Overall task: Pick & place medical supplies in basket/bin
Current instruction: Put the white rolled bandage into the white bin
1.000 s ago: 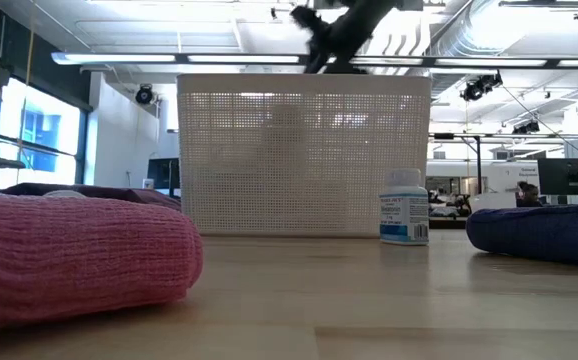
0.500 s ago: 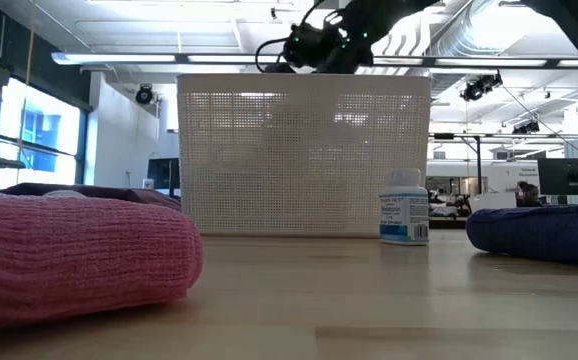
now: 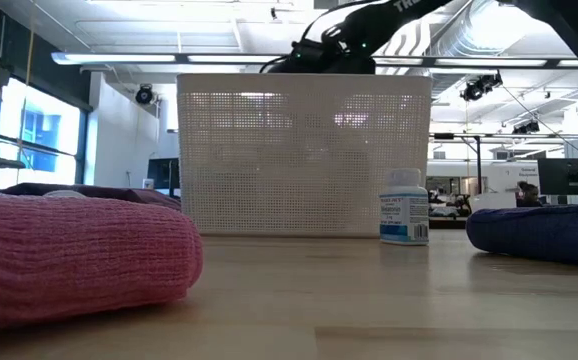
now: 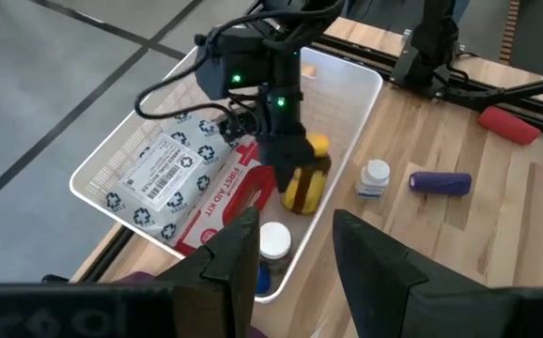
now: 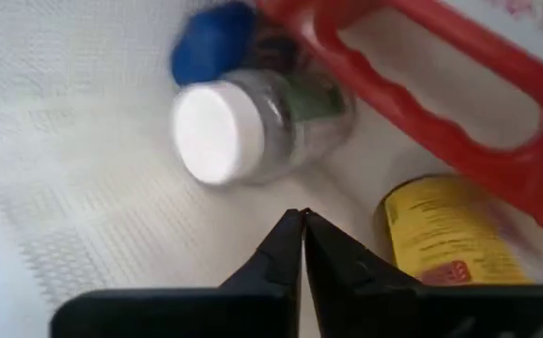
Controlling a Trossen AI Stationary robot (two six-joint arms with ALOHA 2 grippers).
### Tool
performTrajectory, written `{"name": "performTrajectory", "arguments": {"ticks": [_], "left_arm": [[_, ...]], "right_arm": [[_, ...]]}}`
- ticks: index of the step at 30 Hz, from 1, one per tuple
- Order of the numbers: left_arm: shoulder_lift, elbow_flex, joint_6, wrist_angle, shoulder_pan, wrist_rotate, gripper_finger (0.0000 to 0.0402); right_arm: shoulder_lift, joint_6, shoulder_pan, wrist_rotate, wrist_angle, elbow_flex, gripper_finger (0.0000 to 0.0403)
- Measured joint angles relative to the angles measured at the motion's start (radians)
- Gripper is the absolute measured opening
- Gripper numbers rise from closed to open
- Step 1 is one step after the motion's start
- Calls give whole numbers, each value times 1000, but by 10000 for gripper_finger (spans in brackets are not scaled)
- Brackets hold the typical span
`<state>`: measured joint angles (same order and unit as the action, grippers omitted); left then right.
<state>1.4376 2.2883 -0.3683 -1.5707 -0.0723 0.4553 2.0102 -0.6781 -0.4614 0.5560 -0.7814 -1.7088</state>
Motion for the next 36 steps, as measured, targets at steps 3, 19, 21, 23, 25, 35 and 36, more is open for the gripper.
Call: {"name": "performTrajectory", "arguments": {"ticks": [3, 19, 21, 23, 25, 35, 36], "left_arm": [[0, 0, 0, 0, 0, 0, 170], [0, 0, 1, 0, 0, 0, 170], [0, 0, -6, 0, 0, 0, 170], [0, 0, -31, 0, 0, -6, 170], [0, 0, -52, 0, 0, -49, 170], [0, -231, 128, -1, 0, -450, 170], [0, -272, 166, -1, -2, -489, 170]], "right_arm": [[0, 35, 1, -61, -28, 0, 1], [-129, 183, -3, -87, 62, 0, 1], [-170, 218, -1, -87, 67, 0, 1], [-213, 256, 7, -93, 68, 0, 2], [-258, 292, 19, -105, 68, 0, 1], [-496, 374, 93, -146, 68, 0, 15], [-519, 374, 103, -147, 68, 0, 19]]}}
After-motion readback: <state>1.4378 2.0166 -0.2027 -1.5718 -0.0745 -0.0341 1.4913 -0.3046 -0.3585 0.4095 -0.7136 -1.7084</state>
